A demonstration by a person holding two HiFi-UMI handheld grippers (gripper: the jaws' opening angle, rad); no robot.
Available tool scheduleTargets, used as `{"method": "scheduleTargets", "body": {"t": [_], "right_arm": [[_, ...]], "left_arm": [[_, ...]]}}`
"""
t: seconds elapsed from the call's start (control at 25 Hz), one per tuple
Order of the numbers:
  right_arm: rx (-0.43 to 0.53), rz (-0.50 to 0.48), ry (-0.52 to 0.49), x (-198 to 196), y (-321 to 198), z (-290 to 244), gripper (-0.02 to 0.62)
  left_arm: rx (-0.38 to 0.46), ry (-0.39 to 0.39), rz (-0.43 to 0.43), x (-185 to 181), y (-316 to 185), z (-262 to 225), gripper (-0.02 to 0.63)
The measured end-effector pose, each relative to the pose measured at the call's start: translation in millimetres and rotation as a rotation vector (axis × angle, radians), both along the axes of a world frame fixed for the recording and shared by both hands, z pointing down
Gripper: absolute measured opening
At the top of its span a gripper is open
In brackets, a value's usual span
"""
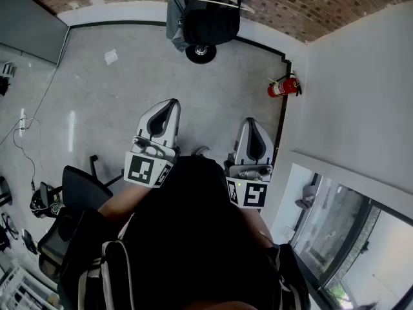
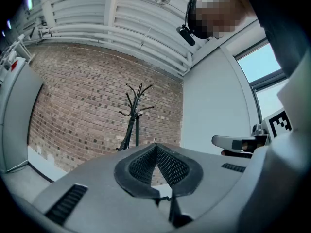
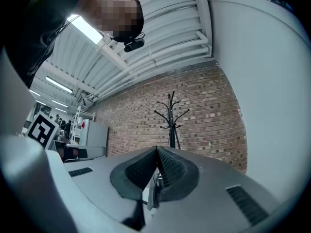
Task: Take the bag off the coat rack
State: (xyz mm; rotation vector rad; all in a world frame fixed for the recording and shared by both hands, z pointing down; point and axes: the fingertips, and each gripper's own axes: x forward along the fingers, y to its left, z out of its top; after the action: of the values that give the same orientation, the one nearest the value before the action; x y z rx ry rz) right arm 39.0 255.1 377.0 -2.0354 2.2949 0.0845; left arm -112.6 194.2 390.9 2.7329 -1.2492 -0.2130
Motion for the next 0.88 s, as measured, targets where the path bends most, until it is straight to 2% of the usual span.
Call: {"method": "scheduleTargets", "body": {"t": [0.24, 0.4, 0.6, 0.88], "right_arm": [[0.010, -0.018, 0.001, 9.1, 13.0, 2.0, 0.020], [0.009, -0.048, -0.019, 16.7, 20.9, 7.2, 0.020], [-0.010, -0.038, -0.042, 38.2, 38.0, 17.7, 0.020], [-0.011, -0.052, -0.045, 57.9, 68.3, 36.9, 0.020]], "left_arm": [[0.028, -0.037, -0.009, 10.1, 19.8, 1.9, 0.018], [0.014, -0.030, -0.030, 14.3, 27.5, 5.9, 0.018], [-0.018, -0.026, -0.048, 22.8, 43.5, 18.9, 0.018], [0.002, -0.030, -0.096, 32.7, 65.5, 25.5, 0.018]]}}
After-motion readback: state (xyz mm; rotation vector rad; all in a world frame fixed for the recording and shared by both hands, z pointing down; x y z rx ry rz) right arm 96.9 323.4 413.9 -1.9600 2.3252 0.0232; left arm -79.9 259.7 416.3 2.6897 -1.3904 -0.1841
